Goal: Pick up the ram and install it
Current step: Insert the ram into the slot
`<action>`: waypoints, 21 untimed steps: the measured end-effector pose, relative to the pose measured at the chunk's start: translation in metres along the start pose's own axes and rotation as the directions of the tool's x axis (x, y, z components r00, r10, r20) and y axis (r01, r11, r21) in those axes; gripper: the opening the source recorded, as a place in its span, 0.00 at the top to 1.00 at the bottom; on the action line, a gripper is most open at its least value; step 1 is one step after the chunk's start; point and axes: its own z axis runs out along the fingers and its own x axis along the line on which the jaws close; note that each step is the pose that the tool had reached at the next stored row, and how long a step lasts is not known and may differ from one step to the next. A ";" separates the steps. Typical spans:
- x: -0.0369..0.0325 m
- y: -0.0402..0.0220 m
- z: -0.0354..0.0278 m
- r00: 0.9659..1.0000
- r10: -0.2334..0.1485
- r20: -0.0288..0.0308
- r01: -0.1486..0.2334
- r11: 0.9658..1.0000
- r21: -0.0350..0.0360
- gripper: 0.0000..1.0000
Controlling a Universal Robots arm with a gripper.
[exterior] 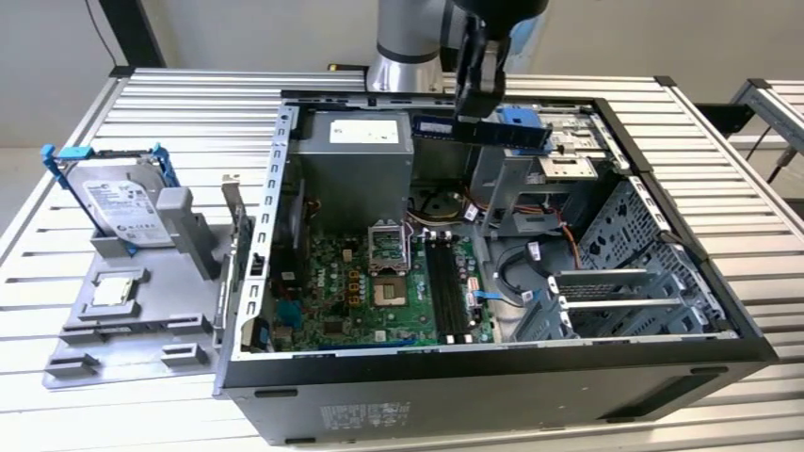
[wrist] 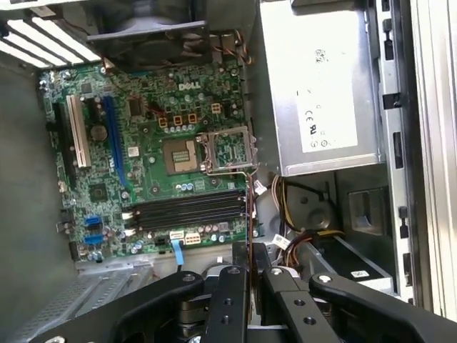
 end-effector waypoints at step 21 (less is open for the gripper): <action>0.0000 0.0000 0.0002 0.961 0.277 0.002 -0.277 0.961 0.007 1.00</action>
